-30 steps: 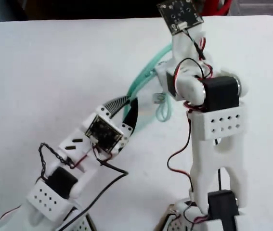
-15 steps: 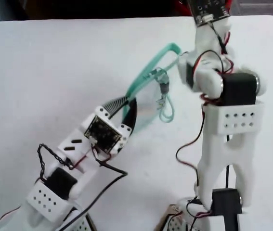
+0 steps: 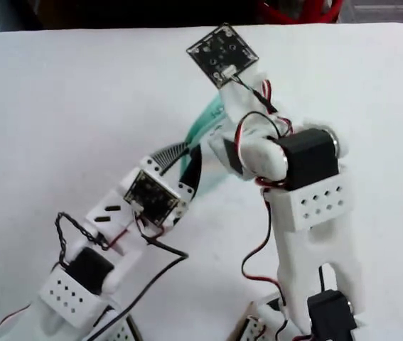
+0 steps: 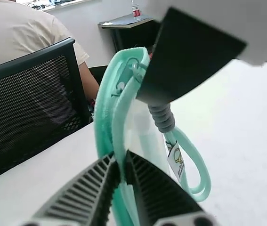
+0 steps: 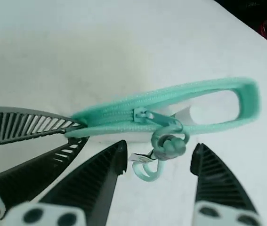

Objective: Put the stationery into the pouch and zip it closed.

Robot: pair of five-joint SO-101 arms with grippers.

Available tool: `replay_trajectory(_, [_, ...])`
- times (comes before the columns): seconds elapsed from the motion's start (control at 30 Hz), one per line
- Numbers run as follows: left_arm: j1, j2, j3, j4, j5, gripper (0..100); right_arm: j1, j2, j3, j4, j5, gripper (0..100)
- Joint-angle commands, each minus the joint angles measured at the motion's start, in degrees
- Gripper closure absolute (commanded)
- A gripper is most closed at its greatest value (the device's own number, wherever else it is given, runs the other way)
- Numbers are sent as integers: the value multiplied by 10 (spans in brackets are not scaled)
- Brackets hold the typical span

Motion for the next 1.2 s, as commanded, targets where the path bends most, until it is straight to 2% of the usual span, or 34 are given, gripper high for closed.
replay_trajectory(0.0, [-4, 1, 1, -1, -4, 977, -2, -13, 4, -34, 6, 779])
replay_trajectory(0.2, [-4, 1, 1, -1, -4, 977, 22, -13, 40, -107, 12, 781])
replay_trajectory(0.33, [-4, 1, 1, -1, -4, 977, 22, -13, 80, -125, 82, 801])
replay_trajectory(0.5, [-4, 1, 1, -1, -4, 977, 22, -13, 108, -138, 181, 961])
replay_trajectory(0.67, [-4, 1, 2, -1, -4, 977, 22, -19, 130, -135, 248, 979])
replay_trajectory(0.9, [-4, 1, 2, -1, -4, 977, 28, -33, 125, -146, 237, 979])
replay_trajectory(1.17, [-4, 1, 2, -1, -4, 977, 91, -129, 127, -219, 126, 980])
